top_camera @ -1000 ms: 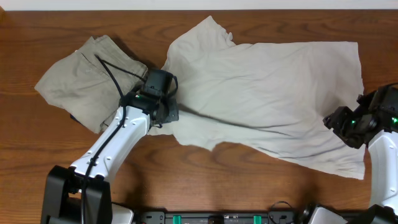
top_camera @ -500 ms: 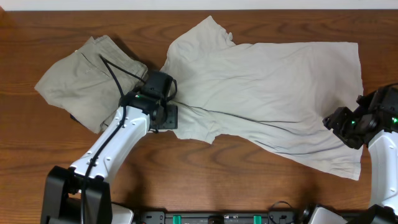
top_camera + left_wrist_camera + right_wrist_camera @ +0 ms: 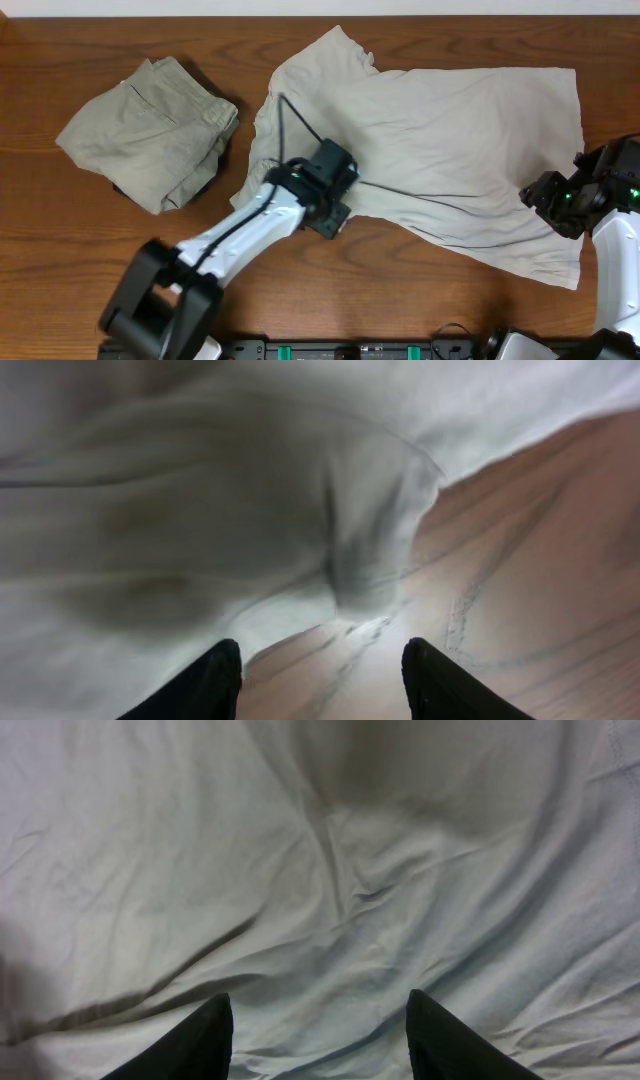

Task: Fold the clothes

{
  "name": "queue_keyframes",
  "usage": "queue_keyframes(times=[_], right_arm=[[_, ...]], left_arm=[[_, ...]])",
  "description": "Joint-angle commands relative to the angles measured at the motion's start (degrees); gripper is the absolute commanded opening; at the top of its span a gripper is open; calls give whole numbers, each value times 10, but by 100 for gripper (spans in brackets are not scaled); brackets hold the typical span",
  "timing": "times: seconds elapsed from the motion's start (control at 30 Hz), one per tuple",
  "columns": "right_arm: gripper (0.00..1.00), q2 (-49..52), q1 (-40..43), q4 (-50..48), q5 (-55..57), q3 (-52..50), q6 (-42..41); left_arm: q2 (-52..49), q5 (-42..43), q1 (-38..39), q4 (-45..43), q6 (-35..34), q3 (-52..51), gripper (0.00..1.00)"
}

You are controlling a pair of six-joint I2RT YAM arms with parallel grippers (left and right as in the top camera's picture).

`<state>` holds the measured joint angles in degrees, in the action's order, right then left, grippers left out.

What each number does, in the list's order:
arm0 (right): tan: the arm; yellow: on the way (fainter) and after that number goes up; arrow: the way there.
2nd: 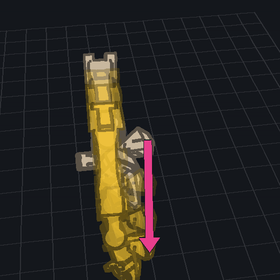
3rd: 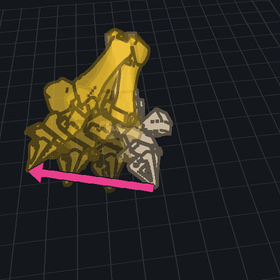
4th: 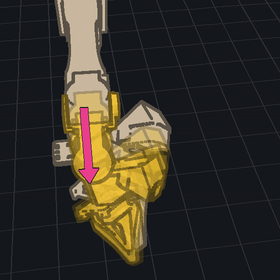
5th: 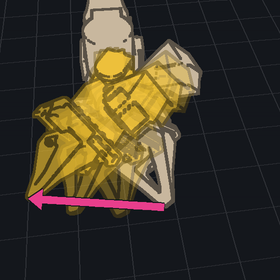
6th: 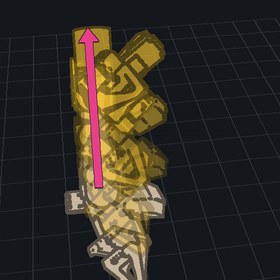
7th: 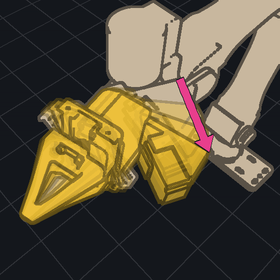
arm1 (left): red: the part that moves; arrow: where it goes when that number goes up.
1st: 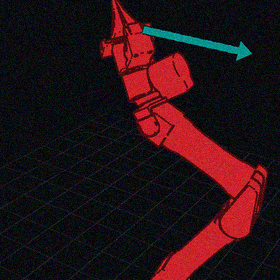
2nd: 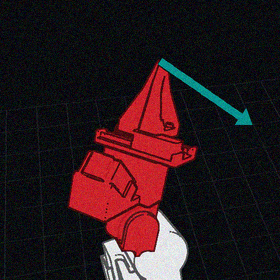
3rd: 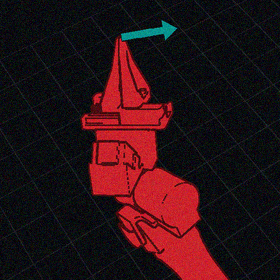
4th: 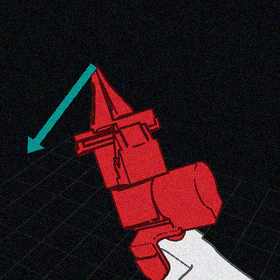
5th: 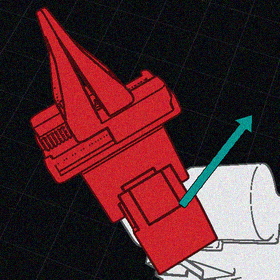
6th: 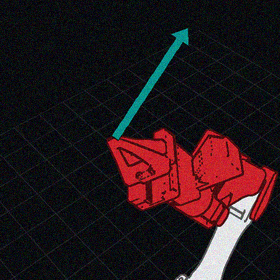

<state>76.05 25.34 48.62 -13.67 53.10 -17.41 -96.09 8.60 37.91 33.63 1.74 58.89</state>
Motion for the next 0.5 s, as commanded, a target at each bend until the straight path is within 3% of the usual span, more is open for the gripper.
queue_keyframes(times=[0.0, 0.37, 0.47], right_arm=[[54, -2, 5, 1, -3, 4, -5], [54, -2, 5, 4, -3, 4, -5], [54, -2, 5, 7, -3, 4, -5]], left_arm=[[-43, -9, 18, -10, 24, 9, 54], [-78, -9, 26, -57, 24, 9, 54], [-80, -9, 26, -66, 23, 9, 34]])
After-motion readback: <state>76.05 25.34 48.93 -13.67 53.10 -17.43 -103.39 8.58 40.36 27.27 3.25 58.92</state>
